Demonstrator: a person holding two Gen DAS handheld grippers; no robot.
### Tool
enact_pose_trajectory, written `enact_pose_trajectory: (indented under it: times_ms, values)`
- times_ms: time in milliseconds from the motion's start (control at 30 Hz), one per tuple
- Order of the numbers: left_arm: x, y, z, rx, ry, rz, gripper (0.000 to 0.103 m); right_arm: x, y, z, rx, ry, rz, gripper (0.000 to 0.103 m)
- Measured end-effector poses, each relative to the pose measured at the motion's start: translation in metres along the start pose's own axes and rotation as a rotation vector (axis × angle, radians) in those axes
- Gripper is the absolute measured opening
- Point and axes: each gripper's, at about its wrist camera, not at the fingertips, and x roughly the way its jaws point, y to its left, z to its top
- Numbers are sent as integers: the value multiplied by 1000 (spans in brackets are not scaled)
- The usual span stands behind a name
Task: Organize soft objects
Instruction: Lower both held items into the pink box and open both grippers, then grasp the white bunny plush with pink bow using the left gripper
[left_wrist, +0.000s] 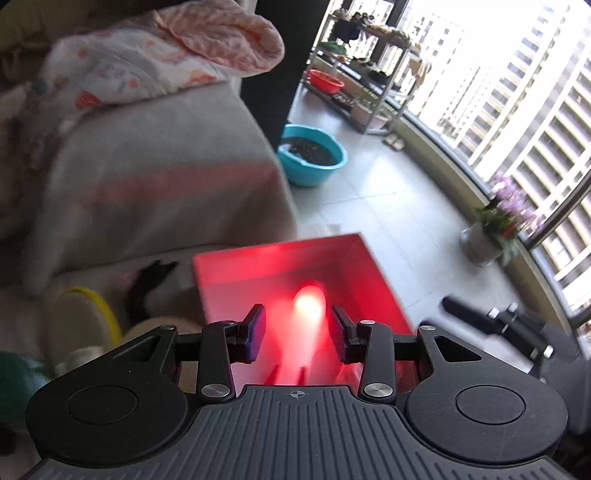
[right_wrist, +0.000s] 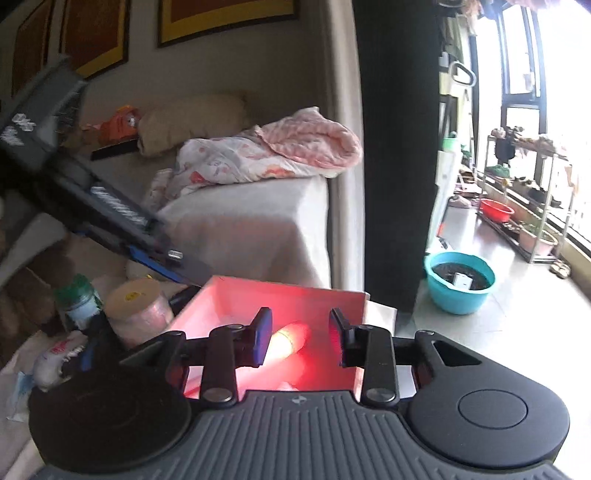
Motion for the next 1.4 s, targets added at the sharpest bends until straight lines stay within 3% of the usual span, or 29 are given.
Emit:
enact_pose_trajectory:
  times_ms: [100, 233, 467, 600, 767, 933, 1000, 1167, 1300, 1400]
  values:
    - [-20, -1, -18, 48, 8, 57, 41, -9, 1, -7, -7, 3, -13, 34]
    - [-50, 10, -50, 74, 32, 99, 41, -16, 13, -7, -5, 6, 13, 44]
    - [-95, 55, -96, 67, 16, 165, 41, -17, 65, 5, -97, 22, 57, 57]
    - [-99, 84, -114, -13, 33, 151, 41, -8, 92, 15, -123, 74, 85, 57]
    - [-89, 118, -130, -136, 31, 84, 41, 14, 100, 30, -13, 182, 80, 58]
    - [-70, 141, -138, -275, 27, 48, 41, 15, 123, 28, -95, 196, 42, 58]
    - [-66, 143, -138, -262, 10, 74, 48, 12, 135, 24, -148, 198, 43, 58]
    - [-62, 140, -141, -208, 11, 77, 51, -3, 160, 9, -274, 176, 69, 60]
    - [-58, 122, -145, -22, 15, 102, 53, -10, 173, -9, -303, 198, 143, 62]
    - [-52, 118, -144, -18, 14, 130, 58, -7, 183, -21, -325, 236, 180, 63]
